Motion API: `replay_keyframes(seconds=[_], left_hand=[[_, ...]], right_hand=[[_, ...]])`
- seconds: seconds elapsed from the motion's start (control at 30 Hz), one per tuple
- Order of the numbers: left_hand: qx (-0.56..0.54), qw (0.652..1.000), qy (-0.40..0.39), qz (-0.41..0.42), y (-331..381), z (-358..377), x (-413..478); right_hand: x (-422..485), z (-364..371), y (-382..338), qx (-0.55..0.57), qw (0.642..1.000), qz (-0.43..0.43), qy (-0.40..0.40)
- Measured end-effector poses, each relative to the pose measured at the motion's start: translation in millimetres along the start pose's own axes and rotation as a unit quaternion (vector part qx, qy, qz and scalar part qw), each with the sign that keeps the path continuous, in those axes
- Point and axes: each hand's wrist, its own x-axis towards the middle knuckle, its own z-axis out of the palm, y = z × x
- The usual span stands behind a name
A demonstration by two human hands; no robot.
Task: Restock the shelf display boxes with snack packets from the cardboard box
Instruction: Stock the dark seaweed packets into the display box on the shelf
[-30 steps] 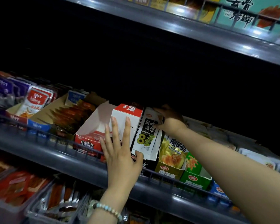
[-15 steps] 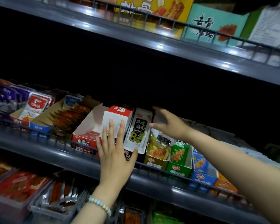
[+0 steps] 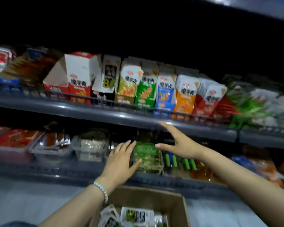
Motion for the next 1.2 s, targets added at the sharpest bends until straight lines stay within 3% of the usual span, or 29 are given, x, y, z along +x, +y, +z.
replay_keyframes(seconds=[0.2,0.37,0.73,1.03,1.2], left_hand=[[0.034,0.990,-0.134,-0.024,-12,70,-41],[0.053,0.978,-0.184,-0.083,-35,115,-65],[0.066,0.967,-0.168,-0.177,-99,155,-94],[-0.012,0.967,-0.148,-0.205,-115,186,-94],[-0.059,0.965,-0.086,-0.242,-121,188,-91]], right_hand=[[-49,84,69,0.081,0.988,0.117,-0.064],[-69,167,107,0.118,0.964,0.200,-0.131],[-87,307,145,0.278,0.853,0.397,-0.193],[-72,377,155,0.266,0.821,0.443,-0.241],[-61,402,159,0.288,0.796,0.496,-0.195]])
